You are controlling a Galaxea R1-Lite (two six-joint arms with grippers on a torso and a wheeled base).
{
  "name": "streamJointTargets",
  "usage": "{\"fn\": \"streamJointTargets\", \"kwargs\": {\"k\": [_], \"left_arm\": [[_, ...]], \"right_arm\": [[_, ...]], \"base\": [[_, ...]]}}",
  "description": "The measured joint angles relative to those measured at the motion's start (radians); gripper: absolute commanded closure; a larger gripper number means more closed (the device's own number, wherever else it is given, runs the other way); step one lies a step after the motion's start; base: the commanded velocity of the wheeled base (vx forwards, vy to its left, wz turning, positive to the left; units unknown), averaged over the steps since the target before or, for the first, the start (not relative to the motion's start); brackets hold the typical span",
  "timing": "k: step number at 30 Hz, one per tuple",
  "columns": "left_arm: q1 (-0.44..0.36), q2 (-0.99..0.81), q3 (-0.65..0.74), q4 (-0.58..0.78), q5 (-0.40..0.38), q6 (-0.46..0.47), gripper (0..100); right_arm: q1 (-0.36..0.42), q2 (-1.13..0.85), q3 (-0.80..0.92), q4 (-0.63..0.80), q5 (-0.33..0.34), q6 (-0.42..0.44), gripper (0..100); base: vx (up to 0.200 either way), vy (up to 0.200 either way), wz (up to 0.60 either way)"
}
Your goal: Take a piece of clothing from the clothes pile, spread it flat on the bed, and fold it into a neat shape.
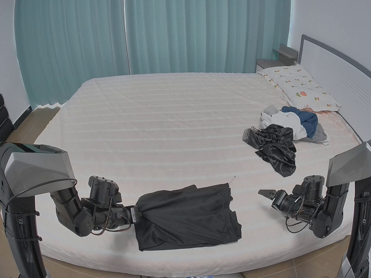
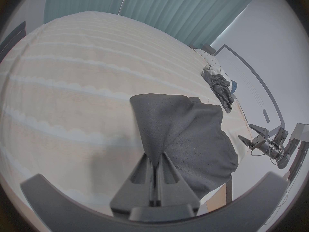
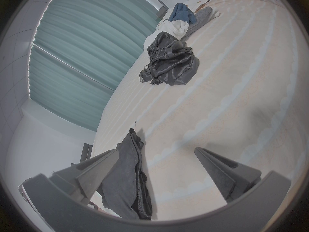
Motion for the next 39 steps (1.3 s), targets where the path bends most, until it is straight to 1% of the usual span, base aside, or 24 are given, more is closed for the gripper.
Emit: {"fn": "streamJointTargets", "kwargs": {"k": [22,39], "left_arm": [[0.010,-0.020,0.022,0.004,0.001,0.000,100],[0.000,-0.006,0.027,-0.008,0.001,0.007,100]], "right_arm": [[0.000,0.002,0.000,0.000,0.000,0.001,0],[0.000,0.006,-0.003,0.000,0.000,0.000,0]], "base": [[0.000,0.200,0.00],[0.000,0.000,0.00]]}}
